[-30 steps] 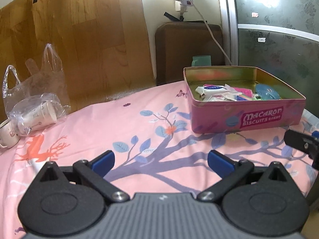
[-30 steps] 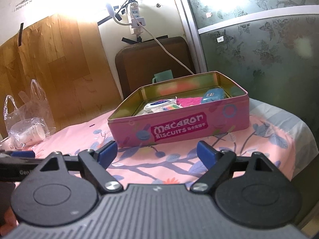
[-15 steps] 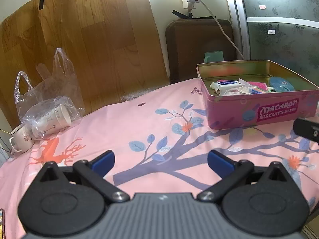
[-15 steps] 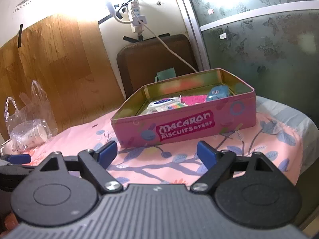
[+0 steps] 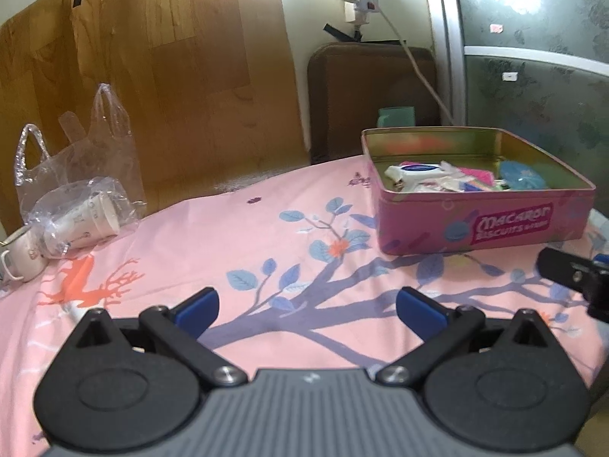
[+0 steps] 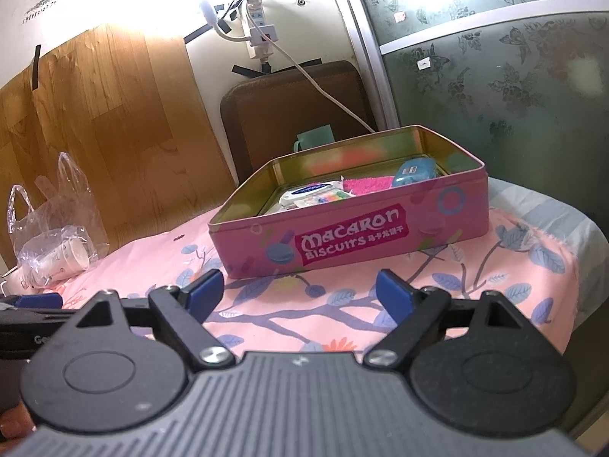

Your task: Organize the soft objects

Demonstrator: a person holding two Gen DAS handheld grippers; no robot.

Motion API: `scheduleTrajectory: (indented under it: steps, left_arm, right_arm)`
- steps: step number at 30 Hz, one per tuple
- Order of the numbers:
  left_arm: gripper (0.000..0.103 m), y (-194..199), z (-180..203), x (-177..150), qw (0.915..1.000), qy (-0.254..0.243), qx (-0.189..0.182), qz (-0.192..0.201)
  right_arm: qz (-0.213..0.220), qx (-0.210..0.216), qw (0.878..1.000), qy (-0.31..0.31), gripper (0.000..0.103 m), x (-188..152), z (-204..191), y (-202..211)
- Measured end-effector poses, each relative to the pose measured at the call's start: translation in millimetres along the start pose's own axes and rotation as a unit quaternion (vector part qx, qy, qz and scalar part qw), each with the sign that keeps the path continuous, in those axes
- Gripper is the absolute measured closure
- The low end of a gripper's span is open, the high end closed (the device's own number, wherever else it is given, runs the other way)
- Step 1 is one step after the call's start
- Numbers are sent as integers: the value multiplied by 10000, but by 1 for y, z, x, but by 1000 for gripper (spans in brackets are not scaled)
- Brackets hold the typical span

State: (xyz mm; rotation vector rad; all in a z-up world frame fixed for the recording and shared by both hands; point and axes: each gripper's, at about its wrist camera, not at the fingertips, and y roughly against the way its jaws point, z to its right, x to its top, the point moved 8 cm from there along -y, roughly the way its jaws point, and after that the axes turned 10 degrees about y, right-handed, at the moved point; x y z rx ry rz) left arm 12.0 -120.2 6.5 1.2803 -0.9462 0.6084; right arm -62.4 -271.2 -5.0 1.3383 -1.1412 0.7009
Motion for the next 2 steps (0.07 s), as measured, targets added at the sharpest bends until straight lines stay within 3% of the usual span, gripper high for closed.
scheduleTrajectory:
  steps: [2]
  left_arm:
    - [0,1,3,0,10000,-14,-88,-14]
  right_arm:
    - [-1,-11,10000,3,14,0,0,0]
